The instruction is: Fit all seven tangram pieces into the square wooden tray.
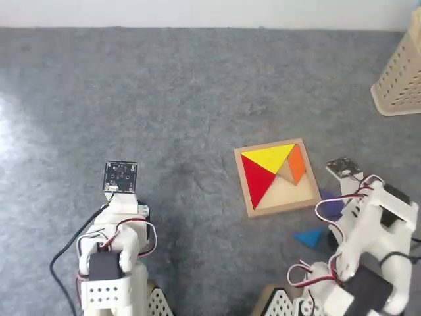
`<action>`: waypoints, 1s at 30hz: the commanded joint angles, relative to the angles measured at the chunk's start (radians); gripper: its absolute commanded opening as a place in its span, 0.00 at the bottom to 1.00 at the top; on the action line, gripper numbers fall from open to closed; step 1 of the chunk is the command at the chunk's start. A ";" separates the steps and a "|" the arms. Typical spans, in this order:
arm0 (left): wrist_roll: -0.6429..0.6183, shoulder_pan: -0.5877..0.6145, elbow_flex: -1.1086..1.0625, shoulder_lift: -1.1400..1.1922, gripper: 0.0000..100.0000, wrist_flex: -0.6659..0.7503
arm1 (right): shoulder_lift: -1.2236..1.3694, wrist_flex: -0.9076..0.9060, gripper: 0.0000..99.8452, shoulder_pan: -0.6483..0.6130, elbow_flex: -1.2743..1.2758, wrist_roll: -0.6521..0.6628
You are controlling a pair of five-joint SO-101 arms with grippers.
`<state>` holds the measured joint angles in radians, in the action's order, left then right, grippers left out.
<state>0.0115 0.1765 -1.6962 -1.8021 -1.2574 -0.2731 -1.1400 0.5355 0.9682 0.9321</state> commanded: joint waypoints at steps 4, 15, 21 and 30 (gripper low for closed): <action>-0.006 0.002 0.012 -0.017 0.01 -0.005 | -0.022 -0.182 0.07 -0.082 -0.255 -0.149; -0.006 0.002 0.012 -0.017 0.01 -0.005 | -0.010 -0.191 0.06 -0.657 -0.517 -0.427; -0.006 0.002 0.012 -0.017 0.01 -0.005 | 0.070 -0.151 0.07 -0.766 -0.522 -0.334; -0.006 0.002 0.012 -0.017 0.01 -0.005 | 0.266 -0.081 0.07 -0.768 -0.540 -0.189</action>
<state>0.0115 0.1780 -1.6962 -1.8021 -1.2574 -0.0092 -1.2474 -0.2194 0.4803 0.6989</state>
